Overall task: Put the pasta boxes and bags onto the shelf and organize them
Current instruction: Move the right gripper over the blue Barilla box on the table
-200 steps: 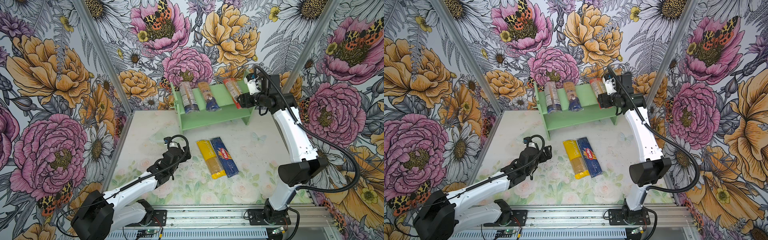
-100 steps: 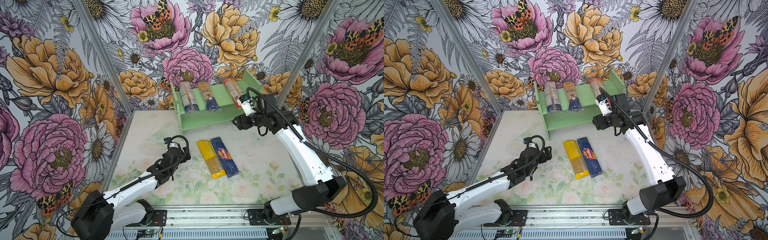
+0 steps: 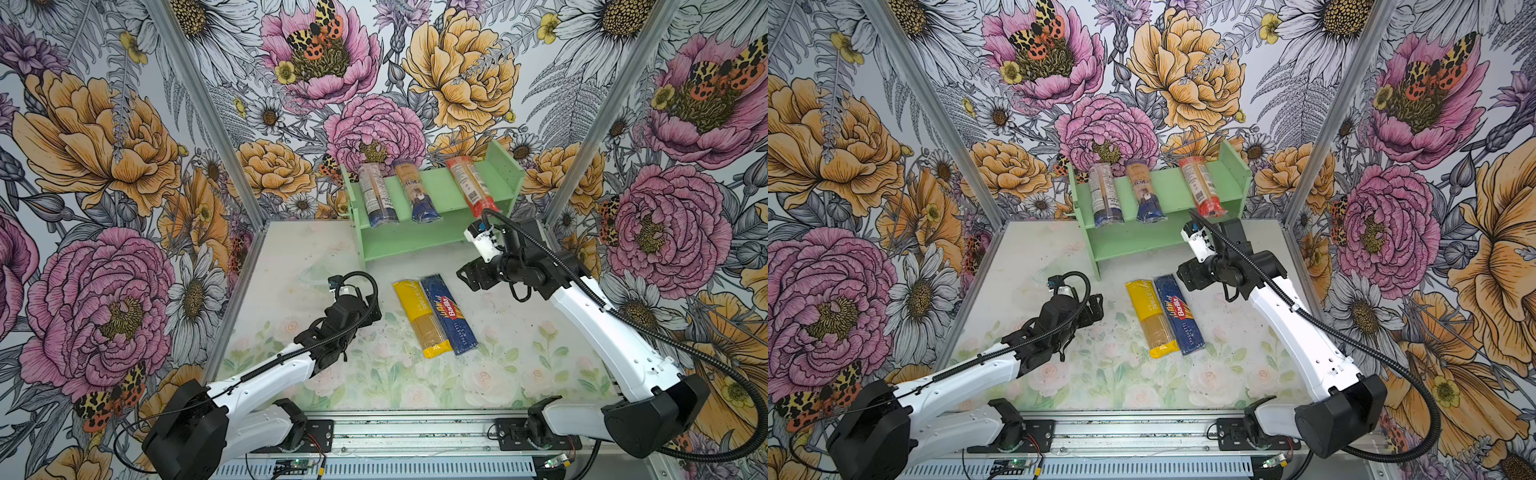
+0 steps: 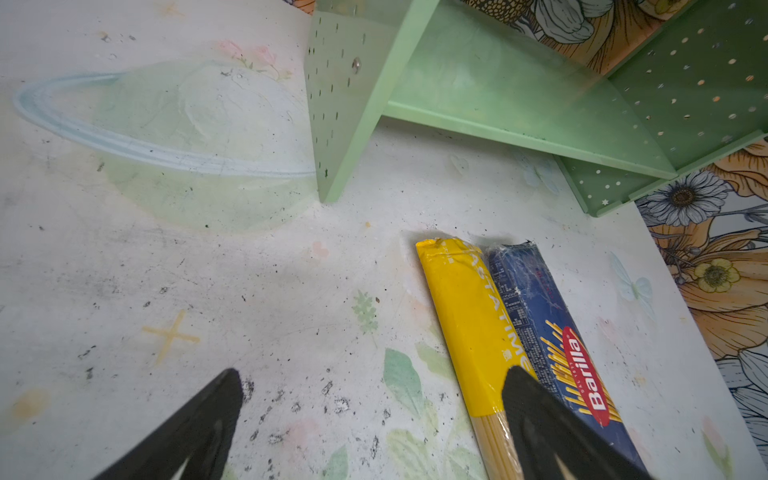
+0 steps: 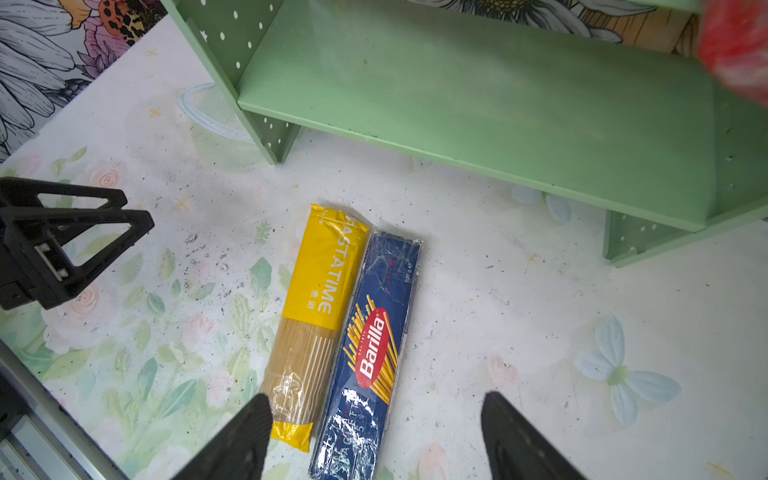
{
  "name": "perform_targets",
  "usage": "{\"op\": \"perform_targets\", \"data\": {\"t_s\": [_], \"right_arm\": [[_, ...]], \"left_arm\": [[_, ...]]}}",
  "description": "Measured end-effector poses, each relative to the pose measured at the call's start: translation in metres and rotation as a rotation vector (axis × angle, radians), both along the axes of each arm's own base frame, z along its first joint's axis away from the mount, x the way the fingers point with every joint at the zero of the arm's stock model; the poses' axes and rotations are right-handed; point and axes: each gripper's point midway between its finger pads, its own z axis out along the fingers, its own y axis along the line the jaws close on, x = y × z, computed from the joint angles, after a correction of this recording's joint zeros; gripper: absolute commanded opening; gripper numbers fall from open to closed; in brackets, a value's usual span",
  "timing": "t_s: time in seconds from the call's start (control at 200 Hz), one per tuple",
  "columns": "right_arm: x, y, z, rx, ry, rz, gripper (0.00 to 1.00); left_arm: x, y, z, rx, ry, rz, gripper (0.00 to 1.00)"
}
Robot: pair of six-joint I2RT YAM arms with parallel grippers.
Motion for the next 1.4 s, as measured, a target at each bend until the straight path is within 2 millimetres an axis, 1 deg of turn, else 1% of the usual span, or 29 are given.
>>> {"op": "perform_targets", "data": {"t_s": [0.225, 0.48, 0.726, 0.936, 1.081, 1.191, 1.396], "right_arm": [[-0.014, 0.017, -0.031, -0.017, 0.05, 0.052, 0.82], [-0.019, 0.031, -0.045, 0.012, 0.041, 0.071, 0.82], [-0.03, 0.041, -0.071, 0.044, 0.054, 0.067, 0.81], [-0.036, 0.054, -0.091, 0.057, 0.057, 0.059, 0.81], [-0.038, 0.062, -0.097, 0.074, 0.049, 0.055, 0.81], [-0.039, 0.067, -0.106, 0.076, 0.055, 0.05, 0.81], [-0.048, 0.068, -0.135, 0.063, 0.09, 0.03, 0.81]], "left_arm": [[0.002, 0.003, -0.001, 0.001, 0.001, 0.009, 0.99], [0.005, 0.01, -0.001, 0.0, 0.001, 0.031, 0.99], [0.007, 0.012, -0.001, -0.001, 0.001, 0.039, 0.99], [0.009, 0.011, -0.007, 0.007, 0.011, 0.042, 0.99], [0.009, 0.01, -0.012, 0.014, 0.024, 0.038, 0.99], [0.009, 0.009, -0.014, 0.016, 0.03, 0.035, 0.99], [0.009, 0.009, -0.014, 0.014, 0.031, 0.032, 0.99]]}}
